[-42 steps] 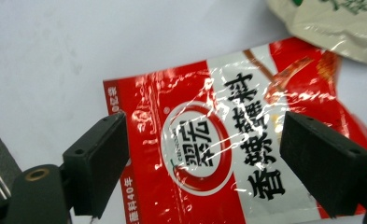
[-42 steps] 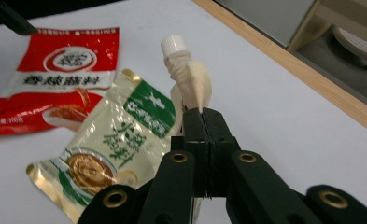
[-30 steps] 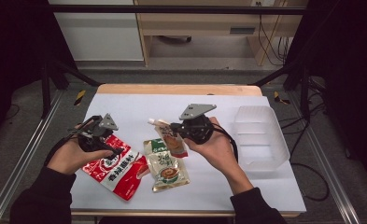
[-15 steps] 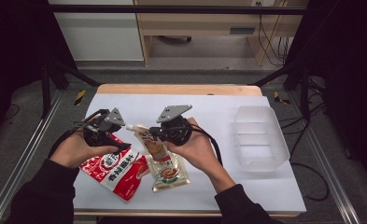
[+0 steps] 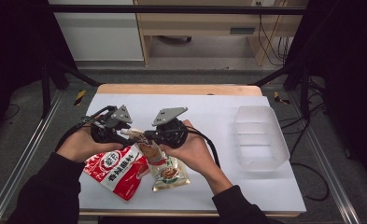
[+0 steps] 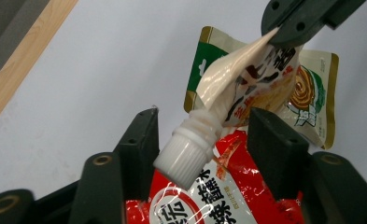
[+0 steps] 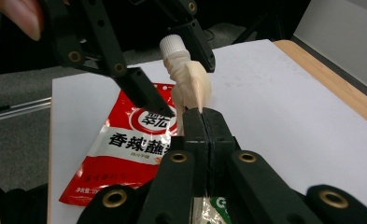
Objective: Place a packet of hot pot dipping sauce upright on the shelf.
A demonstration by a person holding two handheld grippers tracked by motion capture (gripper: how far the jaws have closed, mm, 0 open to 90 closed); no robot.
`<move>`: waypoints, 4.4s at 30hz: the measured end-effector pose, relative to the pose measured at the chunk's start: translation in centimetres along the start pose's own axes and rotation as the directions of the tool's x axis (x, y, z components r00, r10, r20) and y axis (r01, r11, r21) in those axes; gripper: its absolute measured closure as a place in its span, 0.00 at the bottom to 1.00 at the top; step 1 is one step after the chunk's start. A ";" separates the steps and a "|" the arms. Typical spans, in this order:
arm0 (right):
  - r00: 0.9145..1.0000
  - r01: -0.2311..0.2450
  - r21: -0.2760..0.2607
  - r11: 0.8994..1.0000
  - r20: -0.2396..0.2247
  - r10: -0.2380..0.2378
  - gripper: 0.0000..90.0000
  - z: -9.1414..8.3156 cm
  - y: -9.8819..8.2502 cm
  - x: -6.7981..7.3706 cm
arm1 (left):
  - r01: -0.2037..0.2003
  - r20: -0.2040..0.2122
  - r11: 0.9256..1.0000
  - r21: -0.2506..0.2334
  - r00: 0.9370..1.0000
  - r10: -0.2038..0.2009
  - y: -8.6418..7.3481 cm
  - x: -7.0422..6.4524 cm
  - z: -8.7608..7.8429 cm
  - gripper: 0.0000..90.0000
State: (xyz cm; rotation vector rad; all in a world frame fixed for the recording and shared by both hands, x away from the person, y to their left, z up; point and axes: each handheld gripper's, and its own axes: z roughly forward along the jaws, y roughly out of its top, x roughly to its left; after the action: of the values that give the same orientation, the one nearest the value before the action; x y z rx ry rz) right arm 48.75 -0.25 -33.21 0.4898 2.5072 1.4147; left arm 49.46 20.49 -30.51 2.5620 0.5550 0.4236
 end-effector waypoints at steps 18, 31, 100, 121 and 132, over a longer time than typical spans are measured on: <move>0.999 -0.025 -0.001 1.000 0.035 0.025 0.99 -0.9 -1.3 -1.1 | -0.024 0.073 1.000 0.020 0.997 0.022 1.8 0.1 0.0 0.81; 0.991 0.087 0.118 0.989 0.088 -0.097 0.76 -2.9 -0.5 -1.9 | -0.115 0.064 0.991 0.063 0.992 0.111 5.3 -1.3 -0.8 0.82; 0.964 0.199 0.338 0.920 0.101 -0.245 0.99 -9.8 1.3 -8.3 | -0.035 0.057 0.999 0.003 0.998 0.034 3.2 -0.4 0.1 0.37; 0.937 0.104 0.319 0.942 0.287 -0.201 0.99 -19.5 -1.4 -15.2 | 0.048 0.033 0.991 0.125 0.998 -0.053 -2.8 -0.5 5.2 0.16; 0.925 0.046 0.302 0.952 0.348 -0.155 0.99 -21.9 -4.0 -17.5 | 0.136 -0.013 0.988 0.073 0.991 -0.136 -5.9 -0.3 4.8 0.16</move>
State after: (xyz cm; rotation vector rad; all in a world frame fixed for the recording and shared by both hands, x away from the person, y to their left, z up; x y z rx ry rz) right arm 56.51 -26.23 -24.95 0.6038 2.3901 0.8254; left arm 49.23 23.24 -37.60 2.5732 0.7562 0.3724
